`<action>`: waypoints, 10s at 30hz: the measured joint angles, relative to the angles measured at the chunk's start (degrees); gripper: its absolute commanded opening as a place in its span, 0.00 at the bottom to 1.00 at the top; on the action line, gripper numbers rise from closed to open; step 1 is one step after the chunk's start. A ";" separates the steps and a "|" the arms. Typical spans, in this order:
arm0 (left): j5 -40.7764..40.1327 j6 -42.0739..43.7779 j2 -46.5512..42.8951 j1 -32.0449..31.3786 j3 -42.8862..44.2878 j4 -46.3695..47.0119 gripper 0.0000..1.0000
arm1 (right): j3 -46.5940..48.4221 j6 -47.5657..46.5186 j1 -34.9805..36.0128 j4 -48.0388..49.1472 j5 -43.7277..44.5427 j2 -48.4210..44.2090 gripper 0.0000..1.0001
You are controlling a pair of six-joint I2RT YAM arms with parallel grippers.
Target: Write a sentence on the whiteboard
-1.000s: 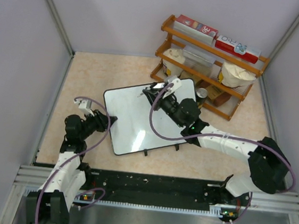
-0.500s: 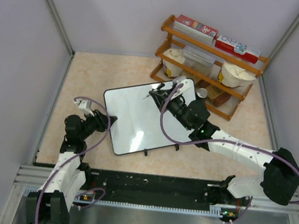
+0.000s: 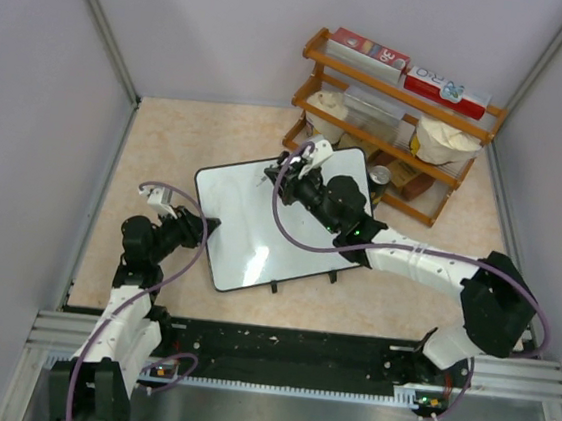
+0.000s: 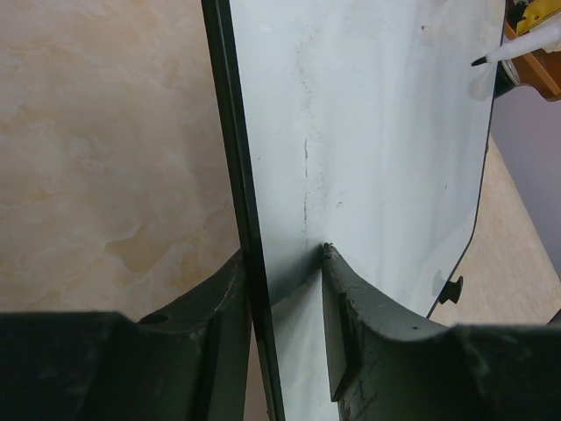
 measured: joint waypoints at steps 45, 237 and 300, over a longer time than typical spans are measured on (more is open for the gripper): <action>0.35 -0.59 1.03 0.00 -0.11 0.55 0.00 | 10.95 -0.22 1.03 5.05 5.09 14.71 0.00; 1.33 -0.68 1.40 0.00 -0.57 1.16 0.00 | -0.24 10.82 -5.84 7.06 -4.61 6.88 0.00; 1.36 -0.70 1.75 0.00 -0.57 1.46 0.00 | 1.84 12.35 -6.34 2.78 -5.03 8.04 0.00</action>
